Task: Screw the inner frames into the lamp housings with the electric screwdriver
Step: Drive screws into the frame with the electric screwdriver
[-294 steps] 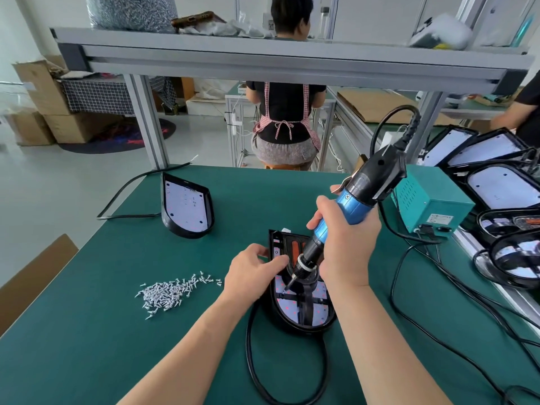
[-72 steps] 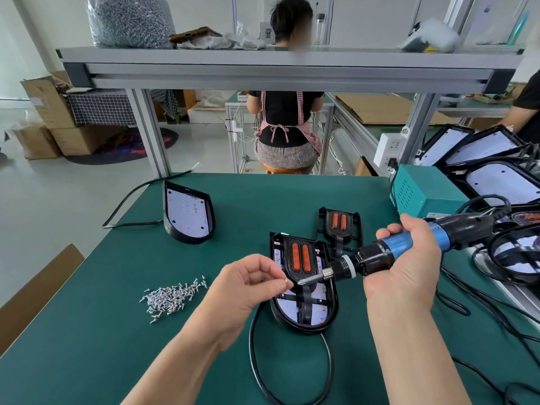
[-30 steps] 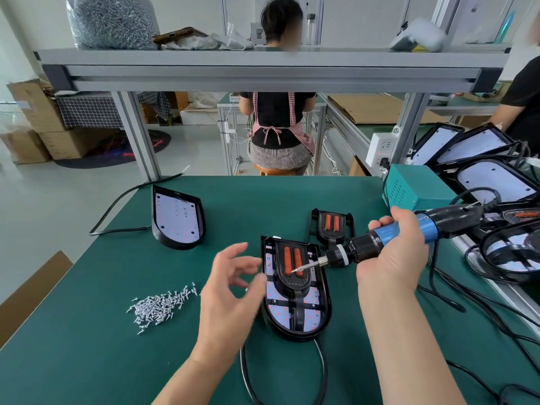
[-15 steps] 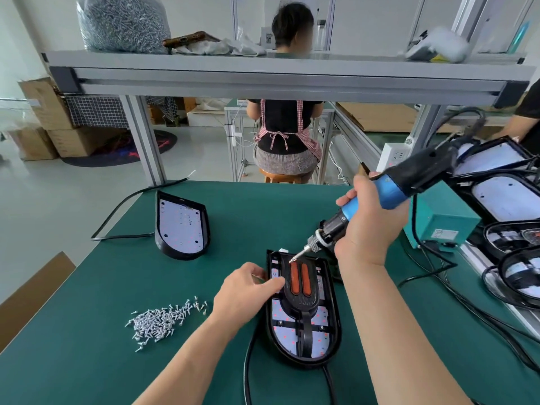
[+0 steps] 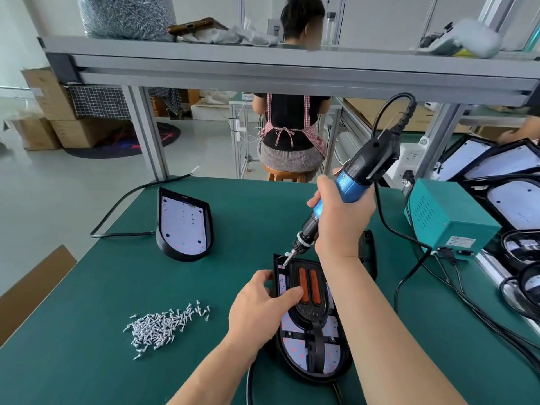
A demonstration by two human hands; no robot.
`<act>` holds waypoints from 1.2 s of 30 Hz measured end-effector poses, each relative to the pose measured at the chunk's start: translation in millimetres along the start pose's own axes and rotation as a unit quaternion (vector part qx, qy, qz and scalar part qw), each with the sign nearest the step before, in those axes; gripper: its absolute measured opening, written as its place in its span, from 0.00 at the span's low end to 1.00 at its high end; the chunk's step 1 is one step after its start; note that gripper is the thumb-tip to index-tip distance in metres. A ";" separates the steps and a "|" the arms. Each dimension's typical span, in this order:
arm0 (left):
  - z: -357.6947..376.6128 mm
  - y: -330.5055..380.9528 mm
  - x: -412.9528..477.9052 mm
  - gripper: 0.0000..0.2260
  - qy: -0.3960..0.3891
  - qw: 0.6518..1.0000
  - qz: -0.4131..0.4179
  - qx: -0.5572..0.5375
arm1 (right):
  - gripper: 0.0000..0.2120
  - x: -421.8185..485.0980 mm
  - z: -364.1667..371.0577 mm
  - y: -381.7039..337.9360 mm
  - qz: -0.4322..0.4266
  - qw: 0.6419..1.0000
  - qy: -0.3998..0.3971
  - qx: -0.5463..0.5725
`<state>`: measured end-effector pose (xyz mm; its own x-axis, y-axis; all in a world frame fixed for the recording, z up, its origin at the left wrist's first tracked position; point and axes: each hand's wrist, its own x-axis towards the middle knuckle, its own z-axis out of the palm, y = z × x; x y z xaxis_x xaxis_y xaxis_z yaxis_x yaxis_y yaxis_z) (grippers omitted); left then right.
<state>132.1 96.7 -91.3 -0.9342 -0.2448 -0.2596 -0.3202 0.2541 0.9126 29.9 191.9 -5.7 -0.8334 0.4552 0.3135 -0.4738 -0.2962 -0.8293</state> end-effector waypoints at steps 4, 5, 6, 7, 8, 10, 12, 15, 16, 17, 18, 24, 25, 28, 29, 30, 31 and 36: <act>-0.3 -0.7 0.7 0.40 -0.003 1.000 -0.002 0.001 | 0.10 1.1 1.0 5.2 0.002 1.000 -0.007 -0.002; -0.4 -0.1 0.5 0.40 -0.001 1.000 -0.003 0.004 | 0.09 1.5 1.2 5.8 0.001 1.000 -0.008 -0.003; -0.7 0.5 0.3 0.40 -0.001 1.000 -0.005 0.006 | 0.09 1.7 1.4 6.3 0.001 1.000 -0.009 -0.005; -0.8 1.0 0.2 0.40 -0.001 1.000 -0.006 0.006 | 0.09 1.5 1.6 6.5 0.001 1.000 -0.010 -0.005; -0.8 1.8 0.0 0.41 -0.001 1.000 -0.007 0.005 | 0.09 1.4 1.5 6.6 0.001 1.000 -0.010 -0.005; -1.0 3.5 -1.5 0.40 -0.004 1.000 -0.006 0.000 | 0.09 1.3 1.4 6.5 0.002 1.000 -0.010 -0.004; -0.5 5.4 -3.4 0.39 -0.011 1.000 -0.001 -0.005 | 0.09 1.2 1.0 6.3 0.001 1.000 -0.010 -0.006; -1.0 6.7 -5.9 0.37 -0.016 1.000 0.010 0.000 | 0.09 0.2 0.2 6.5 -0.004 1.000 -0.015 -0.010; -1.3 7.0 -6.3 0.36 -0.017 1.000 0.011 0.001 | 0.09 -0.4 0.0 7.1 -0.006 1.000 -0.019 -0.013; -1.6 7.1 -6.5 0.35 -0.018 1.000 0.012 0.001 | 0.09 -1.0 -0.2 7.8 -0.009 1.000 -0.022 -0.016; -1.8 7.2 -6.6 0.34 -0.019 1.000 0.013 0.000 | 0.09 -1.5 -0.2 8.6 -0.011 0.999 -0.024 -0.018; -1.6 3.4 -4.2 0.30 -0.027 0.999 0.017 -0.003 | 0.09 -2.4 4.3 11.3 -0.019 0.999 -0.034 -0.028; -1.7 2.7 -3.5 0.29 -0.026 0.999 0.019 -0.002 | 0.09 -2.7 5.5 11.5 -0.020 0.998 -0.042 -0.030; -1.6 1.3 -0.7 0.25 -0.021 1.000 0.020 -0.001 | 0.08 -4.7 7.3 11.9 -0.022 0.997 -0.067 -0.036; -1.3 0.8 0.2 0.23 -0.021 1.000 0.020 -0.002 | 0.09 -5.5 7.5 11.7 -0.025 0.996 -0.071 -0.039; -1.1 0.3 0.5 0.21 -0.021 1.000 0.022 -0.004 | 0.09 -6.1 7.7 11.2 -0.028 0.996 -0.074 -0.042; -0.9 0.0 0.9 0.19 -0.022 0.999 0.023 -0.006 | 0.09 -7.0 7.9 10.7 -0.031 0.996 -0.075 -0.045; -1.6 -3.8 2.9 0.17 -0.020 0.999 0.023 -0.021 | 0.08 -11.3 7.5 10.4 -0.026 0.996 -0.074 -0.050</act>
<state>130.9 93.5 -95.1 -0.9534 -0.1960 -0.2293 -0.2713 0.2246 0.9359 32.3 177.4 -14.4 -0.8448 0.3373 0.4154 -0.4924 -0.1863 -0.8502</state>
